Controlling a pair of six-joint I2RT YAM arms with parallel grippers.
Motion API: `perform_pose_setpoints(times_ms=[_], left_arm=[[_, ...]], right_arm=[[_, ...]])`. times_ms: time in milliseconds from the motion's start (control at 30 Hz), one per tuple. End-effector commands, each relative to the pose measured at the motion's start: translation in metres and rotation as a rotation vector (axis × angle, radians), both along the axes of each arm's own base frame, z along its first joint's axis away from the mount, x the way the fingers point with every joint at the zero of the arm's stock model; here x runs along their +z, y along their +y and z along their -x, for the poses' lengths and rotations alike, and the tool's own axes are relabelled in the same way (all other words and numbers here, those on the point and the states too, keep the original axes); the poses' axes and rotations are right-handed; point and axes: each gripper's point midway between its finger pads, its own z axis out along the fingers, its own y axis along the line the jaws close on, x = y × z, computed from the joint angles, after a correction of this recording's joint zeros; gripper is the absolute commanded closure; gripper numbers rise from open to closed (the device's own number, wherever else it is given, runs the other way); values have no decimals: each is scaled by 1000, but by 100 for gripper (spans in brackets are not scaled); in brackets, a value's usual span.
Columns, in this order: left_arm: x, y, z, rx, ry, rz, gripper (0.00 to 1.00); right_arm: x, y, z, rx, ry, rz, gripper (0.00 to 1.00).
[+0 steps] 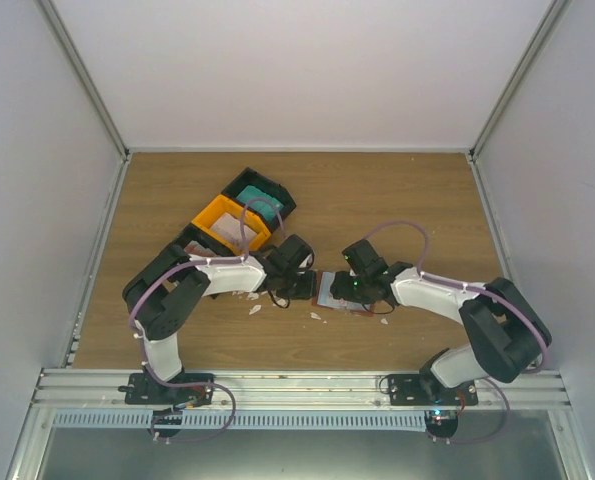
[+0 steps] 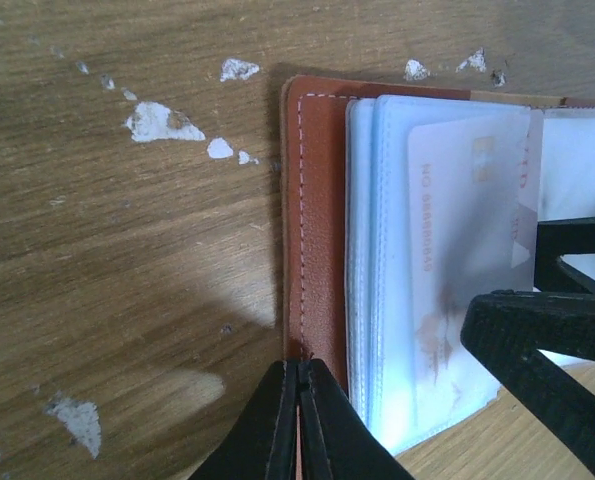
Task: Put the credit cards into the card holder
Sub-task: Insert the credit card into the card holder.
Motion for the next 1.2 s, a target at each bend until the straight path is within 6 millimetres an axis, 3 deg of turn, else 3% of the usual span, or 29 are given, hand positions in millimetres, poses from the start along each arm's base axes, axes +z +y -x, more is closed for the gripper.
perform_pose_setpoints(times_ms=[0,367,567,867,1033,1167], left_arm=[[-7,-8,5,-35,-12,-27,95],[-5,-10,9,-37,-10,-14,96],[-1,-15,14,-43,3,27,96],[2,-21,24,-51,41,102,97],[1,-18,27,-42,43,98,98],[5,-9,23,-12,6,69,98]], right_arm=[[-9,-1,7,18,25,72,50],[8,34,14,67,47,-126,49],[2,28,20,15,81,-124,48],[17,46,22,-41,107,-285,46],[15,42,18,-96,108,-280,46],[24,21,7,-131,23,-161,45]])
